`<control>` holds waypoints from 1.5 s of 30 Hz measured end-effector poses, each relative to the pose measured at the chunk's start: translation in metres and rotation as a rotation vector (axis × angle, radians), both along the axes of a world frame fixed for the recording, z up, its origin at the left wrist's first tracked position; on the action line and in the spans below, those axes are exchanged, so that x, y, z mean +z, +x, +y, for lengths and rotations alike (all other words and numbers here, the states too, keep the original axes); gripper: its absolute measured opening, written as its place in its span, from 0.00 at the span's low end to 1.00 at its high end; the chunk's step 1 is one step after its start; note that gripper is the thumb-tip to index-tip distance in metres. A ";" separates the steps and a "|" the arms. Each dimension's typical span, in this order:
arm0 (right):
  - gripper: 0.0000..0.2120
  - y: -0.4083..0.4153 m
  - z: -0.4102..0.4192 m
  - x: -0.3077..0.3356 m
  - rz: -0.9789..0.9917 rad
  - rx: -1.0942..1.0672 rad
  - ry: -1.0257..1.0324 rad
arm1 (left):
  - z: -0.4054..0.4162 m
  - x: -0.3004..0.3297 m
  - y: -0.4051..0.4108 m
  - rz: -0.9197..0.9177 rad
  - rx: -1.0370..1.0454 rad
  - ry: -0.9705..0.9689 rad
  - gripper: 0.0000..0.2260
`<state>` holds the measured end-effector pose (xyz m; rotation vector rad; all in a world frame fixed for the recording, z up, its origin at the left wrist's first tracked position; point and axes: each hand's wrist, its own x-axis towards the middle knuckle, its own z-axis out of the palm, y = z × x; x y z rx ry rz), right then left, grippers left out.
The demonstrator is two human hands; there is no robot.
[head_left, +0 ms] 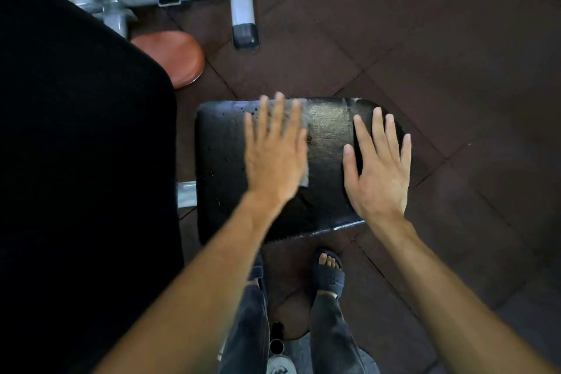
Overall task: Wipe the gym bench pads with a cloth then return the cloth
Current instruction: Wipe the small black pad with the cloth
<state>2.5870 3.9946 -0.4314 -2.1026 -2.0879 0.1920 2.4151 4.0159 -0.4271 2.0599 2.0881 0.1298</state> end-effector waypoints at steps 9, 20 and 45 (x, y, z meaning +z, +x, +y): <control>0.25 -0.009 -0.009 0.002 -0.062 -0.034 -0.002 | -0.104 0.001 -0.062 -0.107 0.333 -0.031 0.24; 0.25 -0.007 -0.007 0.001 -0.035 -0.016 0.007 | 0.013 -0.002 -0.050 0.004 -0.014 0.026 0.22; 0.21 -0.002 -0.011 -0.003 0.114 -0.059 0.093 | -0.048 0.000 -0.015 -0.173 0.208 -0.003 0.23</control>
